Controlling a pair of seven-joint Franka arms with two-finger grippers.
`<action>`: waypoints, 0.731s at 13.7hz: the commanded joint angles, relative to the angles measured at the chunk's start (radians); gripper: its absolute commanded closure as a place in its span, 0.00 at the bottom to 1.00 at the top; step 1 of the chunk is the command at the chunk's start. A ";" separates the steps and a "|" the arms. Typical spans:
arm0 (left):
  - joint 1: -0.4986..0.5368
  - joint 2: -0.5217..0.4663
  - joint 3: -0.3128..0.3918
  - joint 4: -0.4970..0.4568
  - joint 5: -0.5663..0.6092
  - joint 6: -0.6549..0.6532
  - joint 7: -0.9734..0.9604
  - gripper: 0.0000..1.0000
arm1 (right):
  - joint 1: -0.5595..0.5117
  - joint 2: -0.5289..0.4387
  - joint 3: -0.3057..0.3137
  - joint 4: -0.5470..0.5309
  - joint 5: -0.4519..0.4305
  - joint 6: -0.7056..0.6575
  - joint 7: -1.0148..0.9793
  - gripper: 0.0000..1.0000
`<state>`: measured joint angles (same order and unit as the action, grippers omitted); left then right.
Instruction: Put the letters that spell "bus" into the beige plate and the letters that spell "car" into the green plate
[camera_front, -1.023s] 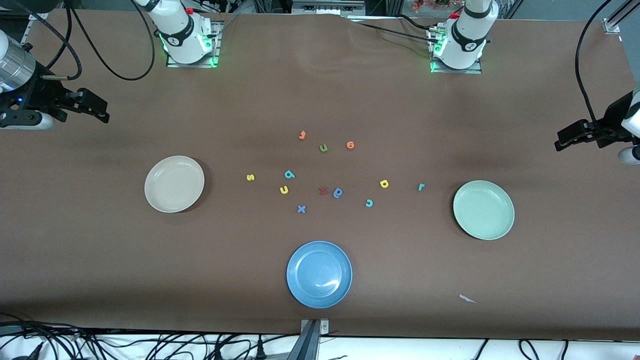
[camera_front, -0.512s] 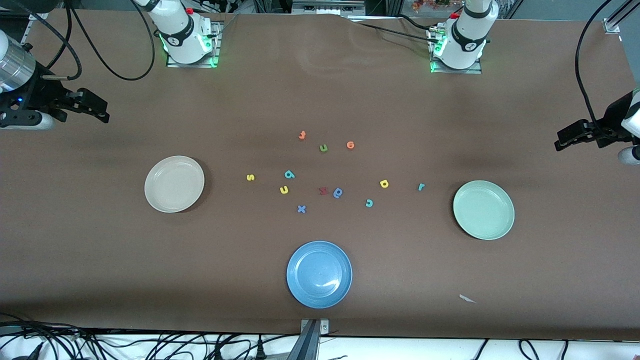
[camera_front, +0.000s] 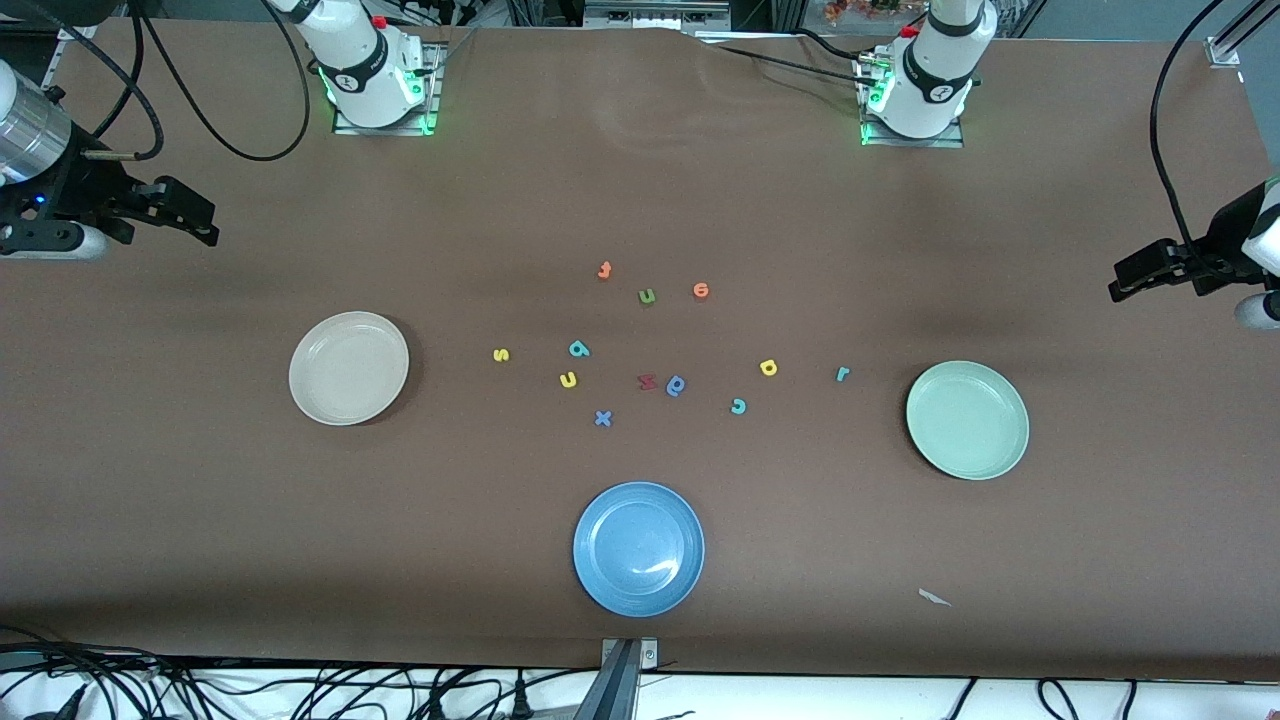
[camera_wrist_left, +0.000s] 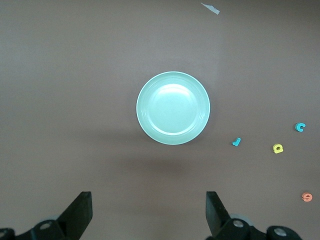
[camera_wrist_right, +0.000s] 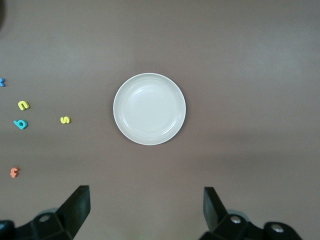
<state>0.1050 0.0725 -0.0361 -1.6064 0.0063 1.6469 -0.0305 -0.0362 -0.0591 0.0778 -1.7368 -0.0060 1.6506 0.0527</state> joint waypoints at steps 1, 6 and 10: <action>0.002 -0.007 -0.007 -0.003 0.032 -0.010 0.020 0.00 | -0.011 -0.010 0.011 0.011 -0.003 -0.018 0.004 0.00; 0.002 -0.005 -0.007 -0.003 0.032 -0.010 0.020 0.00 | -0.011 -0.010 0.010 0.011 -0.003 -0.018 -0.004 0.00; 0.002 -0.005 -0.007 -0.003 0.032 -0.010 0.020 0.00 | -0.011 -0.010 0.010 0.011 -0.003 -0.018 -0.007 0.00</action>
<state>0.1048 0.0734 -0.0361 -1.6064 0.0063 1.6457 -0.0304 -0.0362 -0.0591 0.0778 -1.7368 -0.0060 1.6506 0.0527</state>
